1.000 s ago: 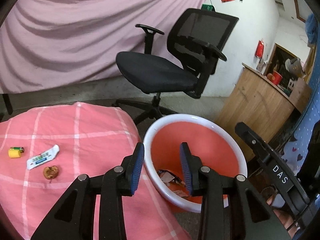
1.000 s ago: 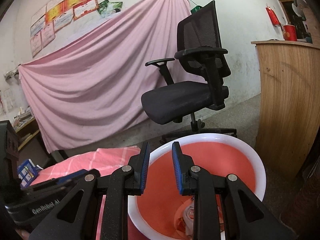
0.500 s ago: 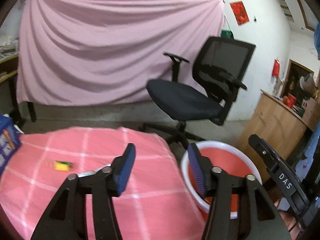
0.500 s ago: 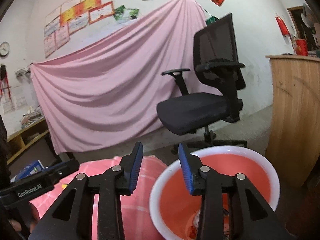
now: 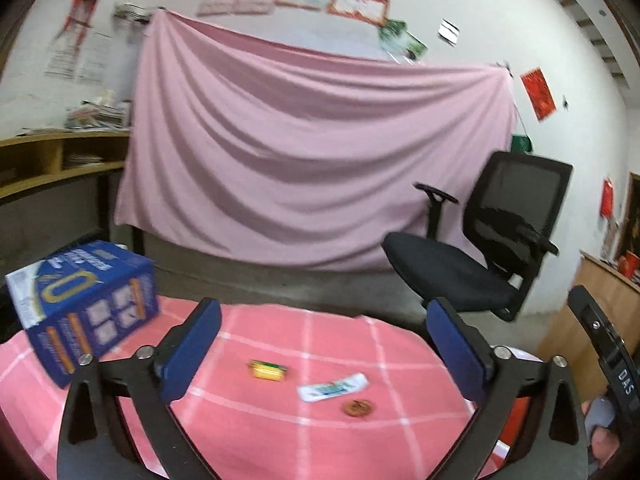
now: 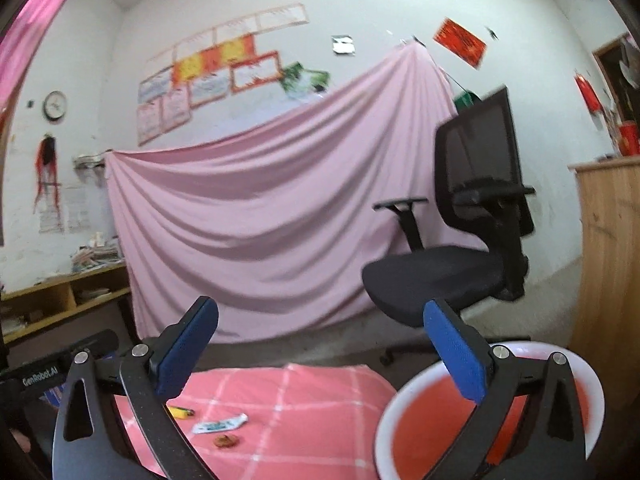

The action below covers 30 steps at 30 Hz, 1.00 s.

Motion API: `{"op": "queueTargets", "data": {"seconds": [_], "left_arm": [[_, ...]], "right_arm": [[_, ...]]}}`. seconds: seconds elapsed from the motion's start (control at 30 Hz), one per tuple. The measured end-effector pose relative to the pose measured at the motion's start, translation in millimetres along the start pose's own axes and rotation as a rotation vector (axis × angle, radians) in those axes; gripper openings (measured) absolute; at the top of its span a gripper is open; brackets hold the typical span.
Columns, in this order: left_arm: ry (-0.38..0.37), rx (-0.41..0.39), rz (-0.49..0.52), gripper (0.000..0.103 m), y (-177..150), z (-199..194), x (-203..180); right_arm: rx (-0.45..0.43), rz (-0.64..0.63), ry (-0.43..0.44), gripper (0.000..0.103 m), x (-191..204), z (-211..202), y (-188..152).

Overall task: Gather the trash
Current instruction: 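Move both tools back over the battery and dried fruit slice, then grasp the yellow battery with the left gripper while the right grasps the dried fruit slice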

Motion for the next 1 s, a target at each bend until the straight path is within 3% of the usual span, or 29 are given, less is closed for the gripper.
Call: {"op": "queueTargets", "data": {"seconds": [0.27,0.5,0.73,1.0], "left_arm": [[0.073,-0.068,0.058,0.101,-4,-17,39],[0.103,-0.055,0.108,0.101,-14,-15,63],[0.111,0.005,0.136,0.101,-28,-5,76],[0.092,0.174,0.167,0.101,-47,23,80]], "right_arm": [[-0.011,-0.111,0.12,0.103,44,6,-12],[0.105,-0.169,0.196,0.103,71,24,-38],[0.214,-0.22,0.222,0.103,83,39,-61],[0.401,-0.247,0.205,0.103,85,61,-88]]}}
Point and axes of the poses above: each gripper's, at about its wrist camera, not at the fingertips, and z roughly the way its jaws point, x to its left, y to its top, the point moved 1 cm from there along z, roughly the way its jaws point, and after that the axes turned 13 degrees about -x, right-handed, at the moved point
